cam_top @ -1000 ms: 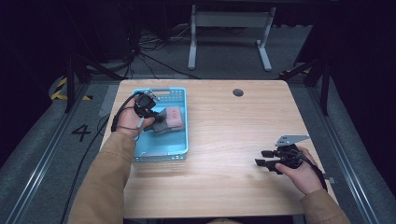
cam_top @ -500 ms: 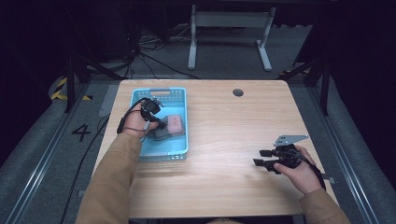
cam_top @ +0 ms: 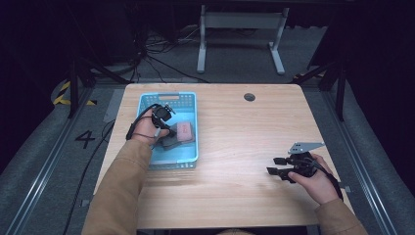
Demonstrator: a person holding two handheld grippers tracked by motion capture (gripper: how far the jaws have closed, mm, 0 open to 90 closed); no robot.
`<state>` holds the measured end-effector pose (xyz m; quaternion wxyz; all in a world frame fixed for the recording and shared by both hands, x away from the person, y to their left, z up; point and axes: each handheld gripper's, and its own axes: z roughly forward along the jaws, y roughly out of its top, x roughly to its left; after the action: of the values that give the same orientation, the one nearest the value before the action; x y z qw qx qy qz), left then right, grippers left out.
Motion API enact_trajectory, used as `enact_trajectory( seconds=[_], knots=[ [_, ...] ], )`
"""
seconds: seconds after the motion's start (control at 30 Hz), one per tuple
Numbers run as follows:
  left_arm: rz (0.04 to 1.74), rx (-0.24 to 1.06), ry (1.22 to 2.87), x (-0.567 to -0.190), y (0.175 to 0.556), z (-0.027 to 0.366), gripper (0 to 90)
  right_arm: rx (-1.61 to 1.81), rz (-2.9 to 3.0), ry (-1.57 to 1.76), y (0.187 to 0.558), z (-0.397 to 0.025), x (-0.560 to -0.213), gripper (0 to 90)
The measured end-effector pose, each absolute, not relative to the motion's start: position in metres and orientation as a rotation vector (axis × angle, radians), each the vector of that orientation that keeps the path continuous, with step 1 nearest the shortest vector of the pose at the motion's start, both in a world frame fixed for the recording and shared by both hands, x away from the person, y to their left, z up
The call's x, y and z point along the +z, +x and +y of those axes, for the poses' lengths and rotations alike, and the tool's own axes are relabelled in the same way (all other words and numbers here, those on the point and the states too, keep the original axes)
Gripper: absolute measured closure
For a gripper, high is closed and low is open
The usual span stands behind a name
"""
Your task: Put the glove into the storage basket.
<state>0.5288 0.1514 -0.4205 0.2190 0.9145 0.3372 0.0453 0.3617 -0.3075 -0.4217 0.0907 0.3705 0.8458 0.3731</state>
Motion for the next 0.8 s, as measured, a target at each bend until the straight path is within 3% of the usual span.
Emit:
enact_trajectory(
  seconds=[0.33,0.8],
  knots=[
    [0.949,0.17,2.428,-0.415,0.516,0.152,44.6,1.115,2.52,1.087,0.369,-0.304,-0.42,48.0],
    [0.889,0.208,2.264,-0.367,0.468,0.151,42.7,1.117,2.556,1.001,0.383,-0.29,-0.413,47.2]
  ],
)
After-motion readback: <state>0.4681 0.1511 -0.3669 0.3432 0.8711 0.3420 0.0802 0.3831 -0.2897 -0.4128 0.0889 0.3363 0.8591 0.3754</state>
